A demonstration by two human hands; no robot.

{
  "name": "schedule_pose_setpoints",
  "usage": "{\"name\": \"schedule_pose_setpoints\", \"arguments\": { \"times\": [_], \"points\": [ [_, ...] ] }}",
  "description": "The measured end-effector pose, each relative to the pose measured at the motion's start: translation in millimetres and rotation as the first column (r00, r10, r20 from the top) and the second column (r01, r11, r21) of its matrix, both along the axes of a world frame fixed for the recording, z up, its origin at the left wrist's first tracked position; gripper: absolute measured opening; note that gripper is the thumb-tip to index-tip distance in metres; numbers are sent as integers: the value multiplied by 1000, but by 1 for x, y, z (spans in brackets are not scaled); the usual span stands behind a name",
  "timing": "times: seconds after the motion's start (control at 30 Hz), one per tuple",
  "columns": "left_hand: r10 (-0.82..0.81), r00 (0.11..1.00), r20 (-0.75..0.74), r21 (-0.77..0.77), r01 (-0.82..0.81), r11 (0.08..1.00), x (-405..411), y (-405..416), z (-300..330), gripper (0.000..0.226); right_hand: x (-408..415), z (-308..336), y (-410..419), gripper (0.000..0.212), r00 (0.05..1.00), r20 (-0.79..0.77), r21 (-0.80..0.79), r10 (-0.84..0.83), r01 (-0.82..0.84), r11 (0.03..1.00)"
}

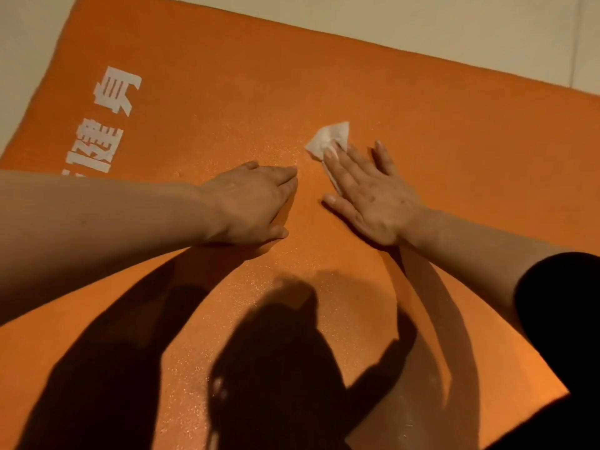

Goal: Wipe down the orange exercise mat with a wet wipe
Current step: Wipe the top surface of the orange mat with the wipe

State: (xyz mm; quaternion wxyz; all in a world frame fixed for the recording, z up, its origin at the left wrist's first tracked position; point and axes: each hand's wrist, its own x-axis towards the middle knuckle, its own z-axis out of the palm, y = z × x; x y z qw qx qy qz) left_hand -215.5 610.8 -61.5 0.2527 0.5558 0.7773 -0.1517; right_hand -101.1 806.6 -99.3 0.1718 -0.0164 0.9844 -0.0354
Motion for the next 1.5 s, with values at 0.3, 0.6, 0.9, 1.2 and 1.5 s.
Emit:
{"name": "schedule_pose_setpoints", "arguments": {
  "times": [0.3,0.6,0.9,1.2,1.5],
  "points": [
    [103,995,11,142,-104,984,-14,36,-7,86,-10,4,-7,70,926,-152,-156,-346,324,933],
    [117,993,9,201,-116,973,-30,46,-15,88,-19,1,-5,69,940,-129,-155,-318,297,942],
    [63,998,22,179,-66,982,-40,53,-28,96,20,-2,-19,77,962,-42,-170,-270,259,951],
    [-17,996,-88,138,29,990,-38,61,-21,89,-94,-5,16,70,948,-39,-223,-317,301,927],
    [-34,997,-68,151,44,988,-44,57,-25,96,-21,-2,43,77,954,-86,-153,-288,273,950]
  ]
}}
